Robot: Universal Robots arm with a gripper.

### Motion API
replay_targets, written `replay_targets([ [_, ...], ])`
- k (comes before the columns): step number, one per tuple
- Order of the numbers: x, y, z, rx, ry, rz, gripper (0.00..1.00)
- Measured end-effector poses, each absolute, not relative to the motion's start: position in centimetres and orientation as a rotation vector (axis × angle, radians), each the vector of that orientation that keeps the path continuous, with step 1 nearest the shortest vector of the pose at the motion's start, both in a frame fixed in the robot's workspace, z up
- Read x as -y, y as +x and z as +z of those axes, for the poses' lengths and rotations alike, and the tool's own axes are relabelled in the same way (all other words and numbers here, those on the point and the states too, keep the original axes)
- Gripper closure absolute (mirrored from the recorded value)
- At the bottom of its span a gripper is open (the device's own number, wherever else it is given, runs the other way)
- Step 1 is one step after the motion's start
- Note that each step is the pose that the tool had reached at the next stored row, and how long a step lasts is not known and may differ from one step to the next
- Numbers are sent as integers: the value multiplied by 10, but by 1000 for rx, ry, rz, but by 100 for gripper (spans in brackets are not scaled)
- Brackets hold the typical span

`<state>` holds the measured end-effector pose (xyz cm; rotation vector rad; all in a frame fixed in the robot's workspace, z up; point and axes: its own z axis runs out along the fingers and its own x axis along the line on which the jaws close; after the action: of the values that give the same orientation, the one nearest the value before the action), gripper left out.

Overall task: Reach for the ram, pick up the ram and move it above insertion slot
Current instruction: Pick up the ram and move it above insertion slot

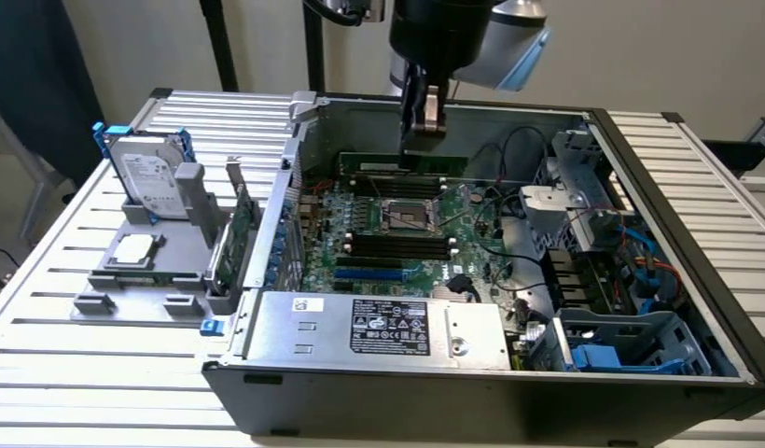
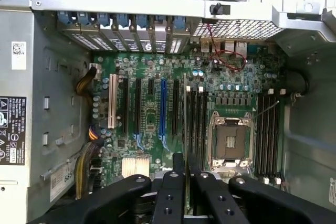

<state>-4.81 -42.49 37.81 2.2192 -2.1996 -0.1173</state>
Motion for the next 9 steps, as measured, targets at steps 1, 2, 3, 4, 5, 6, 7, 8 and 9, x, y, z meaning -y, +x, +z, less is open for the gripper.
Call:
replay_targets([
  [1, 423, -48, 378, 2201, 2218, -117, 86],
  [2, 422, -48, 377, 2202, 2216, -117, 86],
  [3, 420, -48, 376, 2204, 2215, -117, 86],
  [4, 418, -47, 376, 2205, 2214, -117, 86],
  [5, 417, -47, 375, 2207, 2212, -117, 86],
  [6, 415, -47, 375, 2210, 2210, -117, 86],
  [7, 414, -47, 374, 2212, 2207, -117, 86],
  [8, 413, -47, 374, 2215, 2204, -117, 86],
  [9, 412, -47, 374, 2219, 2201, -117, 86],
])
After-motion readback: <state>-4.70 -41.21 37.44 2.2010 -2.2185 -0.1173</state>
